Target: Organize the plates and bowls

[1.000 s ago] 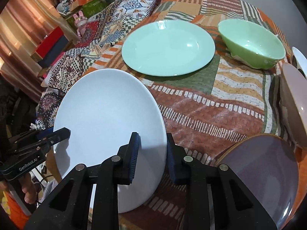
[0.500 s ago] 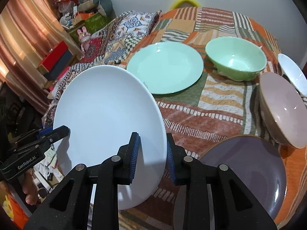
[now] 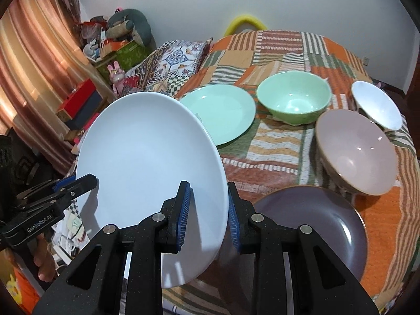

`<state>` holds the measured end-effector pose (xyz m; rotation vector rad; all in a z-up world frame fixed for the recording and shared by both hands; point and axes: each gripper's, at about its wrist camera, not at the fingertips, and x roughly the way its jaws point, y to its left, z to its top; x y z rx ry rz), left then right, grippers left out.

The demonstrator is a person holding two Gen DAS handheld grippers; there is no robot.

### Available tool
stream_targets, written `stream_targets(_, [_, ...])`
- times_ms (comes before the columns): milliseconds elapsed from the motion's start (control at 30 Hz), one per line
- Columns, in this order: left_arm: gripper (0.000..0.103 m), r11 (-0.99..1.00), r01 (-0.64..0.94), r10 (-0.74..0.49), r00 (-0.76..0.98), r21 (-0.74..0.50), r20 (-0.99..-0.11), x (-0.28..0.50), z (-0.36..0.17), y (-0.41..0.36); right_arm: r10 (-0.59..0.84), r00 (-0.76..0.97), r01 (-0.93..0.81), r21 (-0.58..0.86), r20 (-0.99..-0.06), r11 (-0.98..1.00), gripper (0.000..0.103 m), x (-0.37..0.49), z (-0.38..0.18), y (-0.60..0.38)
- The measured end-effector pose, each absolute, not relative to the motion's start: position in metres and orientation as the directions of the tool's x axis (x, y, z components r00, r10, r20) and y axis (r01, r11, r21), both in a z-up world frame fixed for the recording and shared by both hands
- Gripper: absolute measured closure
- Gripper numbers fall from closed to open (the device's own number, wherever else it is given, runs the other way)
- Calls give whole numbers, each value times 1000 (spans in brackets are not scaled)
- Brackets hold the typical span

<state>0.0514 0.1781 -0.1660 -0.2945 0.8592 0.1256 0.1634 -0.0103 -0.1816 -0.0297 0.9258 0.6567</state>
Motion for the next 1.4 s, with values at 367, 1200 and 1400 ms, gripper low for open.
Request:
stream_targets(367, [74,971,-137,-66,642,-198,-764,63,-158,130,493,476,-475,259,-728,841,78,157,-175,-61])
stream_targets(1200, [74,988,7,-135,537,-156,-833,94,-185,44,432,486,-323,303,-759,896,78,146,-207,-151])
stream_targets(1400, [74,987,31,-154,500,-161,-852,106,-196,33,408,484,-289,298,-774,910,78,145,-214,-161])
